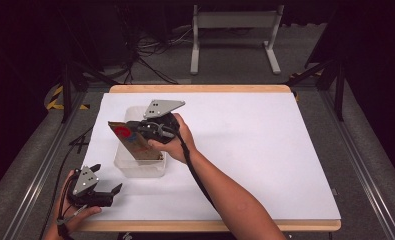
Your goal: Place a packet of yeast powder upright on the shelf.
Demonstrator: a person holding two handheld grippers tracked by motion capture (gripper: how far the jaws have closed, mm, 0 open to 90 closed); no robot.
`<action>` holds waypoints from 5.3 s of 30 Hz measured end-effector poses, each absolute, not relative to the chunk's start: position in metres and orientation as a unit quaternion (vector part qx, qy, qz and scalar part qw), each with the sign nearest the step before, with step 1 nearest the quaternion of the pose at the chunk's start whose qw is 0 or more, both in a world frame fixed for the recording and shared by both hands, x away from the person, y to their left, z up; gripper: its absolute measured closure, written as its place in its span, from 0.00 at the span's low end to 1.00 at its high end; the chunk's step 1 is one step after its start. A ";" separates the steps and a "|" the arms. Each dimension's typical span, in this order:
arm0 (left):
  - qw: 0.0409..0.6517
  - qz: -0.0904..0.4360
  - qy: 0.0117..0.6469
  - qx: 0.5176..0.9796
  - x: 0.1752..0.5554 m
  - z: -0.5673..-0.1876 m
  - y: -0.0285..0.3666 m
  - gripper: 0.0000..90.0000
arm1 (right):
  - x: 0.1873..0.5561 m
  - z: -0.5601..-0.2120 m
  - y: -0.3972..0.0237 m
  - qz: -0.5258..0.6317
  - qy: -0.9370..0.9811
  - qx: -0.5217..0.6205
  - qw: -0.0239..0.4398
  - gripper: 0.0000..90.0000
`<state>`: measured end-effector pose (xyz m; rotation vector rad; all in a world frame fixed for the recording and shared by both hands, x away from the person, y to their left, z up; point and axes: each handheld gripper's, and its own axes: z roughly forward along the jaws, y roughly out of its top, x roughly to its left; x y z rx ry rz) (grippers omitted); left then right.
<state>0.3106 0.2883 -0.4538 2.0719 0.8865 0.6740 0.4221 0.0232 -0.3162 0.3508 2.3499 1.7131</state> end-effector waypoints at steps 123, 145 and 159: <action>0.375 0.258 0.341 0.823 0.313 -0.454 0.282 0.05 | 0.405 -0.313 -0.103 0.387 0.871 0.146 0.266 0.52; 0.372 0.257 0.340 0.824 0.313 -0.455 0.281 0.05 | 0.409 -0.341 -0.150 0.335 0.879 0.188 0.282 0.38; 0.371 0.257 0.341 0.825 0.313 -0.455 0.280 0.05 | 0.404 -0.358 -0.184 0.314 0.877 0.216 0.291 0.35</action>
